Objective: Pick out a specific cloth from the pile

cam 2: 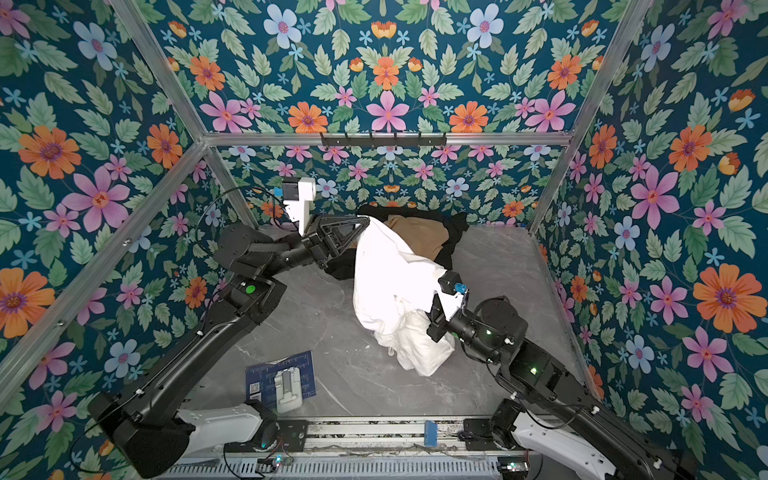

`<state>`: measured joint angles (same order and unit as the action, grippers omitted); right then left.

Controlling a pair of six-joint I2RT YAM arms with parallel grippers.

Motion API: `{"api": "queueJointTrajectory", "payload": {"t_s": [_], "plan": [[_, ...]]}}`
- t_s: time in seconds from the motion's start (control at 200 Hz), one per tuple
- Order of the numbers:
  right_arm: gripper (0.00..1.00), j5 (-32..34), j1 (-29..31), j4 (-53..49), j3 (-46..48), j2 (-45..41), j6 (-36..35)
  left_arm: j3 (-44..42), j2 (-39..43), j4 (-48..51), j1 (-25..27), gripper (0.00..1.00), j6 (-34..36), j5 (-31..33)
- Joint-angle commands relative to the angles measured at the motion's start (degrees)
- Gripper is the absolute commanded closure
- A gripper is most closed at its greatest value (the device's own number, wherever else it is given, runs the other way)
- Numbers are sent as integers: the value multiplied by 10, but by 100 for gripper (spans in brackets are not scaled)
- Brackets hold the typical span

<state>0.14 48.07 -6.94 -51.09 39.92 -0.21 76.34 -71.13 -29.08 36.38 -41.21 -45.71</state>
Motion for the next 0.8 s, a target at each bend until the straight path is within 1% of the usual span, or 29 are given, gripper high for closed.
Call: {"api": "queueJointTrajectory", "payload": {"t_s": [0.0, 0.085, 0.225, 0.345, 0.5, 0.795], "plan": [[100, 20, 1, -33, -9, -23, 7, -8, 5, 7, 13, 100, 15, 13], [100, 29, 1, -47, -9, -40, 9, -29, 11, 16, 26, 100, 21, 24], [100, 44, 0, -56, 14, -61, 19, -76, 23, 34, 32, 100, 21, 35], [100, 53, 0, -55, 50, -77, 39, -128, 37, 46, 33, 100, 16, 45], [100, 64, 1, -26, 115, -93, 74, -186, 45, 60, 41, 100, 8, 49], [100, 72, 1, 10, 207, -95, 122, -269, 51, 104, 45, 100, 32, 57]]}}
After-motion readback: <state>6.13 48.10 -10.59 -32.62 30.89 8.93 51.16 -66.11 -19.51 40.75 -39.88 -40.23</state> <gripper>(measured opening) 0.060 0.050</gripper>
